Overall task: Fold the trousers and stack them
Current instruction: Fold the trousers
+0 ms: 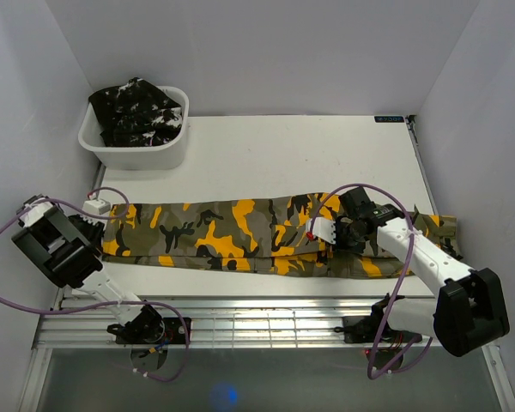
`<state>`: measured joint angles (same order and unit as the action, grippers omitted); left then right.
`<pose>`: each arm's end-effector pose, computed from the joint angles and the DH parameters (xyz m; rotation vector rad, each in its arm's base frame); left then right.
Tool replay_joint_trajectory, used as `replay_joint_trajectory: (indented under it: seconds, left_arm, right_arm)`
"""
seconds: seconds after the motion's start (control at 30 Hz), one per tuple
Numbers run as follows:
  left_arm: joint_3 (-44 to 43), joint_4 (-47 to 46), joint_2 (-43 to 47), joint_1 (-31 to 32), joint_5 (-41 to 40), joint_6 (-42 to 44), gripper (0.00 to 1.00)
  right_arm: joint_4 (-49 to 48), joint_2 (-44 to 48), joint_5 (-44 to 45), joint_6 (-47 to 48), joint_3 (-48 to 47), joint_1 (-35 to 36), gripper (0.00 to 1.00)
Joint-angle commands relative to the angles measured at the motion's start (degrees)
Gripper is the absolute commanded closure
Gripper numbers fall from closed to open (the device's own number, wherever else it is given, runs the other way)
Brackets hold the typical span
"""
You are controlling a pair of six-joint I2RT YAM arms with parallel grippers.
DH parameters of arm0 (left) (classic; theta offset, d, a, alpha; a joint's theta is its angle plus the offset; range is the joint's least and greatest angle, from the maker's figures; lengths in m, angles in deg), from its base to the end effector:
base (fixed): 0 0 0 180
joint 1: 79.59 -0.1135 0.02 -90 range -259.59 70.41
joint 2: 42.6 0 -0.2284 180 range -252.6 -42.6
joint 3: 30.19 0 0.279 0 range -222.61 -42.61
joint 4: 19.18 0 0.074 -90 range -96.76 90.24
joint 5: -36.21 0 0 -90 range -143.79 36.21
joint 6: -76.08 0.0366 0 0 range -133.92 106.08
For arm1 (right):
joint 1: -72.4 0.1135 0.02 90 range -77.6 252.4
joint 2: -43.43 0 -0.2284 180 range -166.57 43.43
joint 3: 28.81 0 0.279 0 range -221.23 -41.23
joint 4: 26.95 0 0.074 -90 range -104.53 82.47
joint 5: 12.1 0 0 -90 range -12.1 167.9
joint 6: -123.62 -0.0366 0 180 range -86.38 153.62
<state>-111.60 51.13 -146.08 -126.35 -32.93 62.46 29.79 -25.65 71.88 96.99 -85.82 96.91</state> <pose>0.2337 0.2295 0.1227 0.7119 2.7346 -0.2993 0.2270 0.1077 0.1656 -1.9335 1.9673 -0.0349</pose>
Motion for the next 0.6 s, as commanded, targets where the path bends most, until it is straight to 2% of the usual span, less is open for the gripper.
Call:
replay_joint_trajectory:
  seconds: [0.0,0.57]
  left_arm:
    - [-3.69,4.24,-0.23,0.01,6.73,-2.9,0.5]
    - [-7.83,10.75,-1.72,-0.08,10.51,-4.48,0.45]
  right_arm:
    - [1.21,-0.7,0.05,0.17,-2.51,0.27,0.92]
    - [1.21,-1.41,0.13,0.52,-2.6,0.27,0.92]
